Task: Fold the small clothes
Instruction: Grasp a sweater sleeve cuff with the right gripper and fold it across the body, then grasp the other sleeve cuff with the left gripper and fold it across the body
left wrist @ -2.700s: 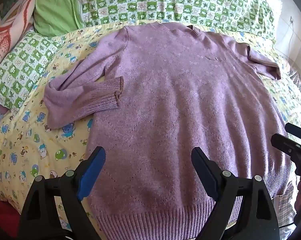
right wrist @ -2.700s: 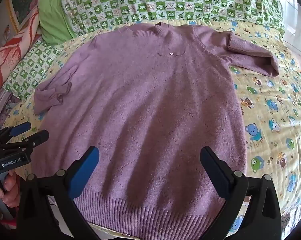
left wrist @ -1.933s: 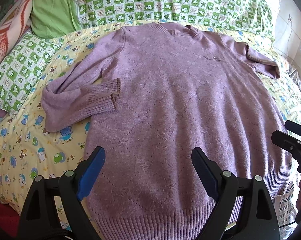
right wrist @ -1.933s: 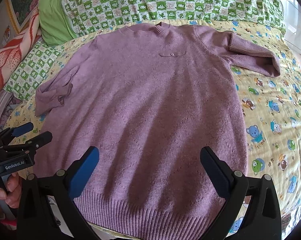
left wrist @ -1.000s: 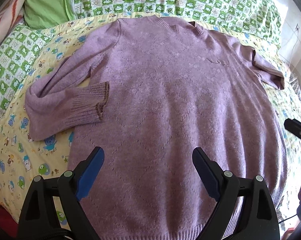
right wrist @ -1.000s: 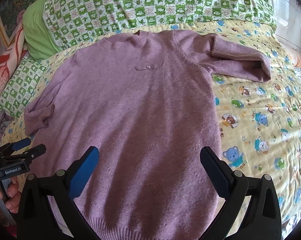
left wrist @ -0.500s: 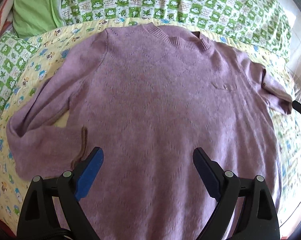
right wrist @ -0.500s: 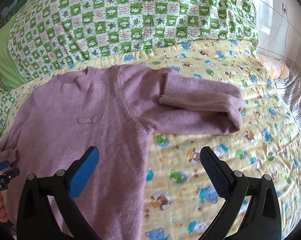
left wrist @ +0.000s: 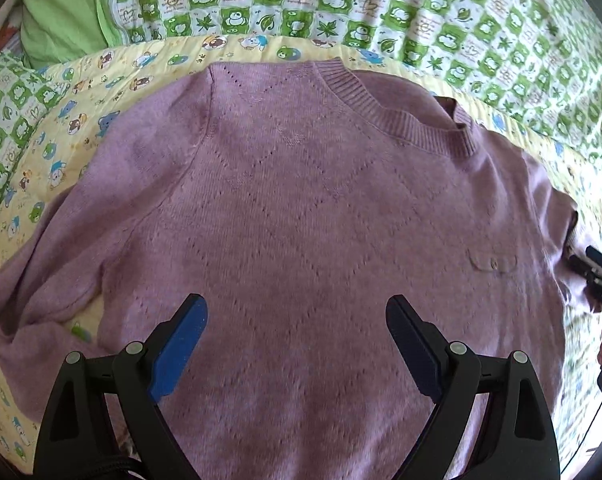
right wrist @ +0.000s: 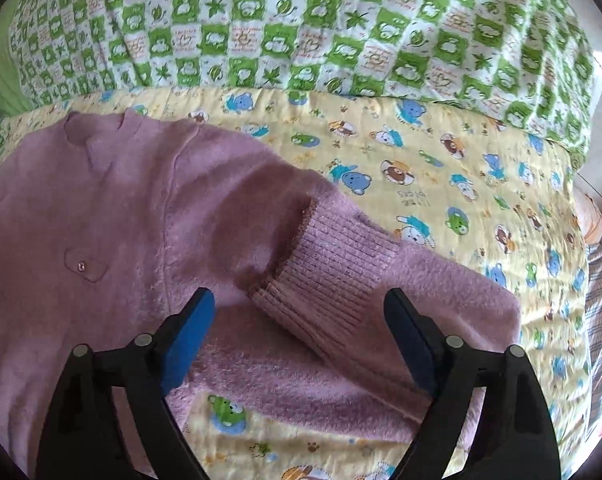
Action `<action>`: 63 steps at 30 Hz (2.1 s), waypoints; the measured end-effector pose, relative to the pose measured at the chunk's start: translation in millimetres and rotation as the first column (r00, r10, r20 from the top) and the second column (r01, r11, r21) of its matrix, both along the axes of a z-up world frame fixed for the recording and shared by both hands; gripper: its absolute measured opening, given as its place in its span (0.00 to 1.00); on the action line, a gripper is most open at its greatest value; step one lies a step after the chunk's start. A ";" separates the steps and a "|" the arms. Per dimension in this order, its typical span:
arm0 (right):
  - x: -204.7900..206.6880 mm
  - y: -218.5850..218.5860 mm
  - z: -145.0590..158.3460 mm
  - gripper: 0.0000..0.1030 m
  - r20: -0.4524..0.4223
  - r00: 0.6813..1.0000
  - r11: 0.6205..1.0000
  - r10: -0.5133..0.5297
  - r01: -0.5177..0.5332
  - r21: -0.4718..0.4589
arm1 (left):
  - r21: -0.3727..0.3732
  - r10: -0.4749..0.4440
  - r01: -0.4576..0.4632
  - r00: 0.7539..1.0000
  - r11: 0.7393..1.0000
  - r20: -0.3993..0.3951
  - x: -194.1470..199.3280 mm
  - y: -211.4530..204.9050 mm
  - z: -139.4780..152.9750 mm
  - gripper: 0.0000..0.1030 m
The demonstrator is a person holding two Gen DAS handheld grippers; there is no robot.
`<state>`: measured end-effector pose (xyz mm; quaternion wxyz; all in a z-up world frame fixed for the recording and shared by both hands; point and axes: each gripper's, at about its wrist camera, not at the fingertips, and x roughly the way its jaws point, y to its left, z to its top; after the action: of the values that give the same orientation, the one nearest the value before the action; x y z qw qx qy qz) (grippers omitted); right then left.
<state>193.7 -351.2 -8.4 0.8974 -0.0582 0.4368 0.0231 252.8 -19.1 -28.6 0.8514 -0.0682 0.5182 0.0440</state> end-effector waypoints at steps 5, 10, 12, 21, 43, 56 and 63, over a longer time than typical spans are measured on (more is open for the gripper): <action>12.8 -6.8 -25.6 0.48 -0.079 0.997 0.997 0.011 -0.017 -0.071 | -0.005 0.016 -0.017 1.000 1.000 -0.022 11.0 3.7 -12.7 0.89; 2.9 -23.9 -1.8 0.08 -0.025 0.998 0.997 -0.063 0.064 0.036 | -0.026 0.028 -0.028 0.999 0.999 -0.031 9.6 7.2 -16.9 0.89; -8.2 -19.9 22.6 0.08 0.036 0.997 0.988 -0.061 0.056 0.144 | -0.038 0.026 -0.027 0.999 0.999 -0.028 7.7 9.0 -15.2 0.89; 11.0 129.0 64.1 0.08 0.151 0.972 0.839 0.179 -0.231 0.492 | -0.103 0.034 -0.034 0.999 0.994 -0.004 -17.7 33.9 6.1 0.89; 1.3 198.2 22.5 0.53 0.021 0.974 0.730 0.225 -0.183 0.659 | -0.289 0.046 -0.093 0.985 0.953 -0.164 14.3 47.9 -40.1 0.88; -56.7 78.5 35.0 0.52 0.032 0.993 0.778 -0.109 0.066 0.624 | -0.169 -0.024 0.044 0.993 0.985 0.114 19.7 34.4 29.0 0.01; -56.2 31.5 19.9 0.52 -0.028 0.964 0.758 -0.263 0.224 0.613 | -0.242 0.068 -0.060 0.997 0.969 0.026 12.6 84.8 3.2 0.00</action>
<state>137.5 -319.7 11.6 0.8757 0.2914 0.3825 0.0445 265.3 65.7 -25.4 0.8436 -0.1883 0.5028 0.0071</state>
